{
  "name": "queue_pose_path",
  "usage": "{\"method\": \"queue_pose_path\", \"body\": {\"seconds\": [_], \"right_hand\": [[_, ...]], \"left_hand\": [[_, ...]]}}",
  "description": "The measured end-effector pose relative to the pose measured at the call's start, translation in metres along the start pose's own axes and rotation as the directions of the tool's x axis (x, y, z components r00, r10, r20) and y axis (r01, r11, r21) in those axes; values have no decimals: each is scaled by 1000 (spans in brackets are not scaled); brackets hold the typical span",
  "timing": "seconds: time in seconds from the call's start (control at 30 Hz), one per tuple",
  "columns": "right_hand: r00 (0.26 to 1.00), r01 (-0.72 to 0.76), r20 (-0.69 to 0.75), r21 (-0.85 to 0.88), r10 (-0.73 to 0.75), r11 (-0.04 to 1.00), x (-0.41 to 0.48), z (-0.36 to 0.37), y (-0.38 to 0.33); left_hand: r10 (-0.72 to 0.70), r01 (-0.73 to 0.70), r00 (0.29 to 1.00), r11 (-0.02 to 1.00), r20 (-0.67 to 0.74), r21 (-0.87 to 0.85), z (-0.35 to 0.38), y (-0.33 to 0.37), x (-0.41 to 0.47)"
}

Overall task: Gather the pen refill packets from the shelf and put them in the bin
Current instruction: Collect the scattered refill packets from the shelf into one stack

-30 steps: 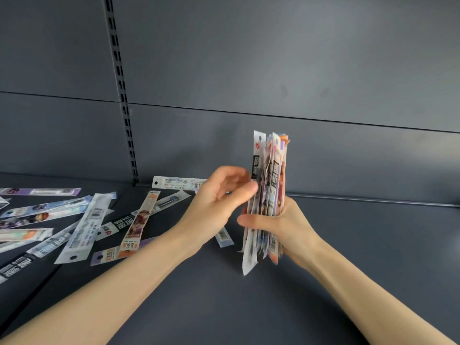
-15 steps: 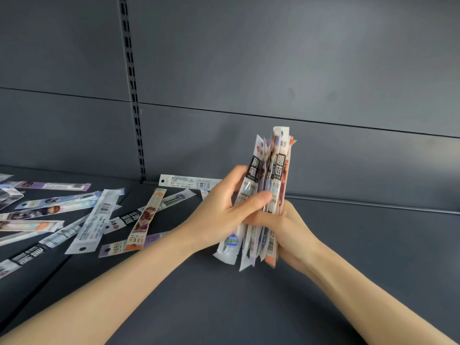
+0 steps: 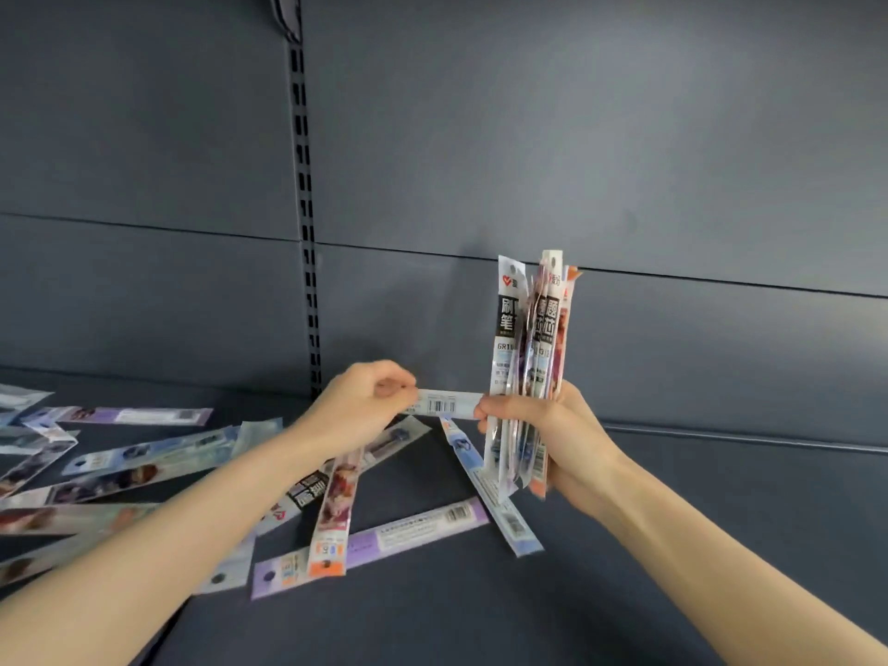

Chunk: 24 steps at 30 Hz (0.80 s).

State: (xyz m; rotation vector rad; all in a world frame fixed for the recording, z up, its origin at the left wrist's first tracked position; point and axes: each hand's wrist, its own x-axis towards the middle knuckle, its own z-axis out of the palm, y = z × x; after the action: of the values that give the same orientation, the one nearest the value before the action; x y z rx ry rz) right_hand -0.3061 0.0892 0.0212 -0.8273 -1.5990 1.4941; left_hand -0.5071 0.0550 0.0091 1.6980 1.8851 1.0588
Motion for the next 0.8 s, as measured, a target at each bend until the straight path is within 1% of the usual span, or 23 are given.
{"method": "queue_pose_path", "body": {"seconds": [0.07,0.13,0.23,0.3,0.43,0.5,0.53,0.6,0.67,0.73,0.8], "right_hand": [[999,3,-54,-5,-4,1000,12,11,0],[993,14,-119,-22,-17,1000,23,22,3],[983,19,-182,-54,-28,998,34,35,9],[980,21,-198,-44,-29,999,38,42,13],[977,36,-207,-108,-58,994,38,49,22],[977,35,-209,-71,-49,997,39,50,25],[978,38,-204,-54,-48,998,39,50,25],[981,38,-188,-49,-47,998,40,49,23],[981,36,-186,-79,-50,996,40,48,20],[976,43,-213,-66,-56,997,38,49,13],[959,92,-263,-64,-106,994,37,48,4]], "left_hand": [[-125,131,991,980,-53,148,-6,-28,18],[-179,204,977,943,-115,262,-9,-43,31],[-145,215,967,908,-210,360,-8,-49,42],[-112,203,963,901,-246,384,-5,-53,46],[-126,188,958,955,-259,229,-4,-61,47],[-105,151,951,978,-291,142,-7,-61,49],[-90,118,951,990,-296,78,-10,-59,49],[-58,27,963,993,-263,-118,-19,-54,50],[-22,-55,971,948,-238,-312,-29,-45,50],[11,-118,972,889,-235,-443,-39,-34,50],[40,-173,969,813,-244,-556,-51,-19,47]]}}
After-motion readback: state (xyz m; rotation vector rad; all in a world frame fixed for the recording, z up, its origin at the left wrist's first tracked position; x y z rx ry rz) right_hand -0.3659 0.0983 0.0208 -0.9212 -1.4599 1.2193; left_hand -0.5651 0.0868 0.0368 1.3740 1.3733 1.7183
